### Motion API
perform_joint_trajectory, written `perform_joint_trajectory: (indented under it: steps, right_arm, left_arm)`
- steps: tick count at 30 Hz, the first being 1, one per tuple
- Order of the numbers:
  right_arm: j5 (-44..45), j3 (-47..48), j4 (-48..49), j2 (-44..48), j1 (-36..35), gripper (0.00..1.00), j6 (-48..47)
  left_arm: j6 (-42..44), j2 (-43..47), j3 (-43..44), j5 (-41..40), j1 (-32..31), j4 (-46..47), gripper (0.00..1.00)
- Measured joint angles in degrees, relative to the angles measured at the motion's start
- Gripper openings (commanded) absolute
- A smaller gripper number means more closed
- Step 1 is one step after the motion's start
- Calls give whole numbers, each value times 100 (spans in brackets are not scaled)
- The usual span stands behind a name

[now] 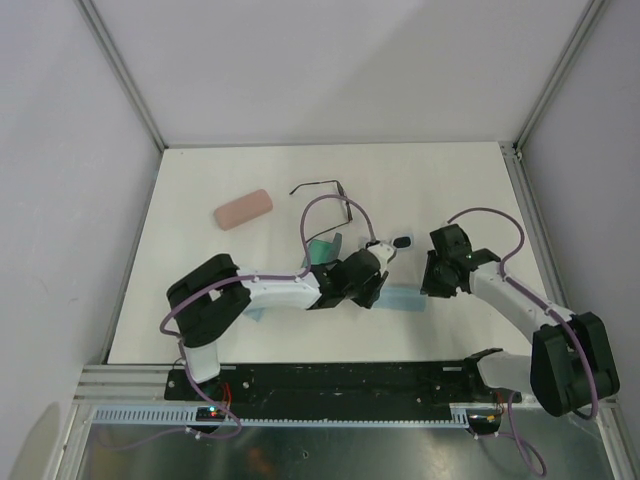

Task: Organize the sunglasses
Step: Fold the glasses cleaning cloth at the center of the board, then move the folded cleaning cloth to the center of the board.

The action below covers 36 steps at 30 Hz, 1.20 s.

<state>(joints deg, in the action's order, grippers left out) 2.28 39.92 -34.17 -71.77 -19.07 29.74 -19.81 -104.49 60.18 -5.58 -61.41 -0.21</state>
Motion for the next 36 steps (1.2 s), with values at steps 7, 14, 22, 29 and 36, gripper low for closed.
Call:
perform_joint_trajectory:
  steps: [7,14,22,29,36]
  right_arm:
    - [-87,-7,0,516,-11,33,28]
    - [-131,-7,131,334,20,33,28]
    - [-155,-9,337,-142,208,36,28]
    - [-350,-9,531,-334,380,33,24]
    - [-529,-9,686,-564,433,26,24]
  left_arm:
    - [-173,402,-428,197,-22,295,38]
    - [-374,466,-461,326,98,487,32]
    - [-610,398,-348,699,645,525,35]
    - [-623,116,-208,949,667,518,32]
    - [-623,-79,-125,1086,680,487,33]
